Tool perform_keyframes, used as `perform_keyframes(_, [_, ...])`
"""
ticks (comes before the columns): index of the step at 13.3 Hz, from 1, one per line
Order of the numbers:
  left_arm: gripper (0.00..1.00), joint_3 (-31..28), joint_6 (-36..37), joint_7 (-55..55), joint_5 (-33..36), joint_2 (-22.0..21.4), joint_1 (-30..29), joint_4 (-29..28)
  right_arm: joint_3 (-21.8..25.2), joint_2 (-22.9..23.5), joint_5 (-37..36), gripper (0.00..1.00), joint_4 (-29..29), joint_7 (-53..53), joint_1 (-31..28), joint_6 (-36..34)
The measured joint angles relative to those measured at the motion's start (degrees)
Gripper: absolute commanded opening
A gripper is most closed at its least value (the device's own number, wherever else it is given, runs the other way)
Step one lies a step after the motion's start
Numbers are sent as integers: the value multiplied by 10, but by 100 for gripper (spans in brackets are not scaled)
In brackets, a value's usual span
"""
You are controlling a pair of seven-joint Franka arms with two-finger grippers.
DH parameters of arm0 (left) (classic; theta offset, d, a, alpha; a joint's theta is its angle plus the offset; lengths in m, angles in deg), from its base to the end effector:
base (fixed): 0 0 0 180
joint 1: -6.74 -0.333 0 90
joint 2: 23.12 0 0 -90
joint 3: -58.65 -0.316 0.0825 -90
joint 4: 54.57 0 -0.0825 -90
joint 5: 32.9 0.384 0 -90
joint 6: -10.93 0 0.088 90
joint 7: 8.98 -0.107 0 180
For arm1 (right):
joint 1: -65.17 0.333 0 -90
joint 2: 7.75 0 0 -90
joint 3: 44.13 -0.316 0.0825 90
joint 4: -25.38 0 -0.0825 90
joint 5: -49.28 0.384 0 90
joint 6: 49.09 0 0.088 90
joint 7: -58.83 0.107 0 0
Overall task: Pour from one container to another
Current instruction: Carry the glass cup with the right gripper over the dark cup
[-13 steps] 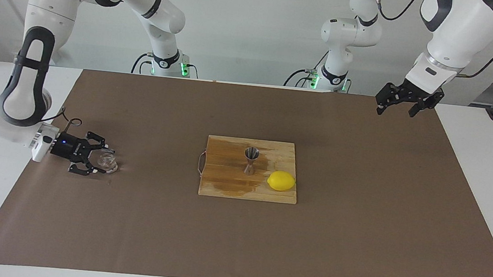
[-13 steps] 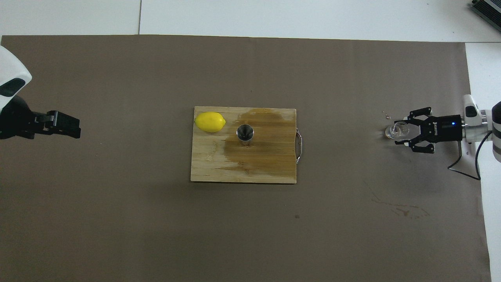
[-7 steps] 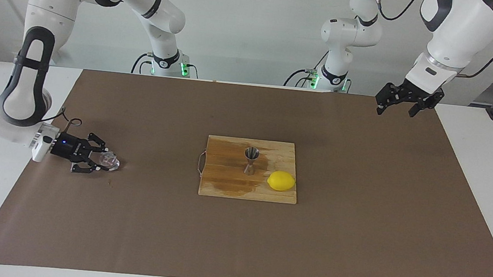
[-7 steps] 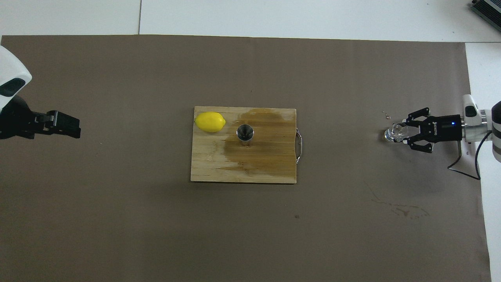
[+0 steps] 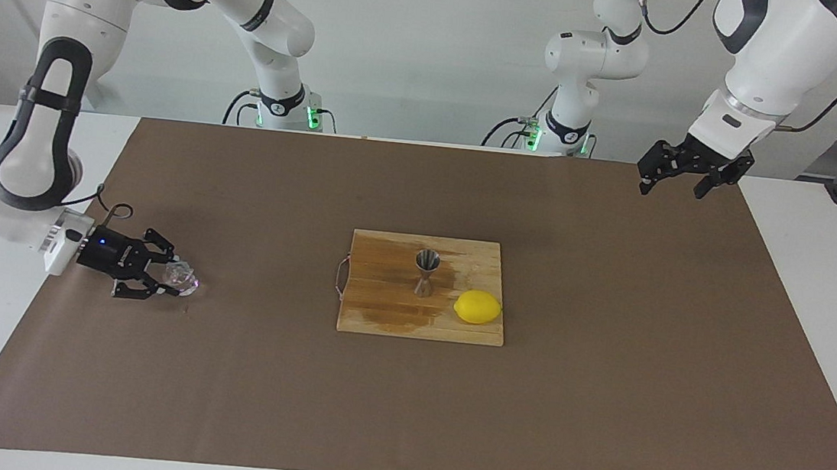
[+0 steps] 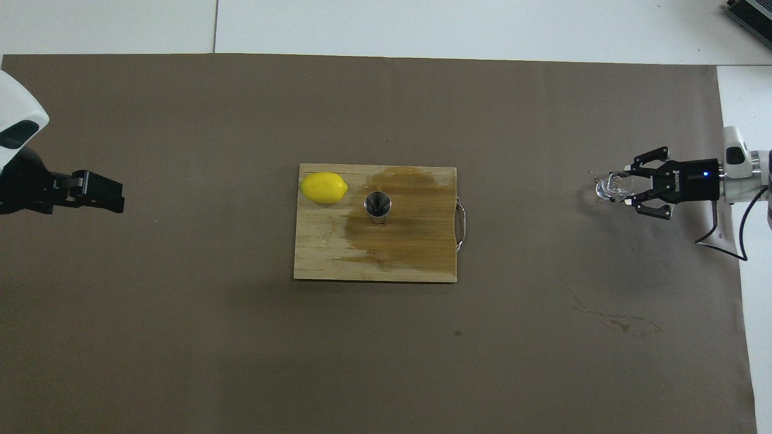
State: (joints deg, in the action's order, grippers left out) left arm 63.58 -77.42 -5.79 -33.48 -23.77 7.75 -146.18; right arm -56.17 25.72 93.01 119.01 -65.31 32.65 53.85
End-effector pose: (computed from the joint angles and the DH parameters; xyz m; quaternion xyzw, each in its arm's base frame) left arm 0.5442 -0.0580 0.6151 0.9994 -0.0240 -0.0231 0.0027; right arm 0.6258 -0.1885 0.2841 -0.6724 -0.5970 -0.3166 0.3021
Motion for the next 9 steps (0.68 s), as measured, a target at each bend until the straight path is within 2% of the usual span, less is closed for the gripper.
perform_keyframes(4, [100, 0, 0, 0, 0, 0, 0, 0, -10, -46, 26, 6, -3, 17, 40, 6])
perform_keyframes(9, [100, 0, 0, 0, 0, 0, 0, 0, -12, -113, 46, 5, 6, 151, 141, 18])
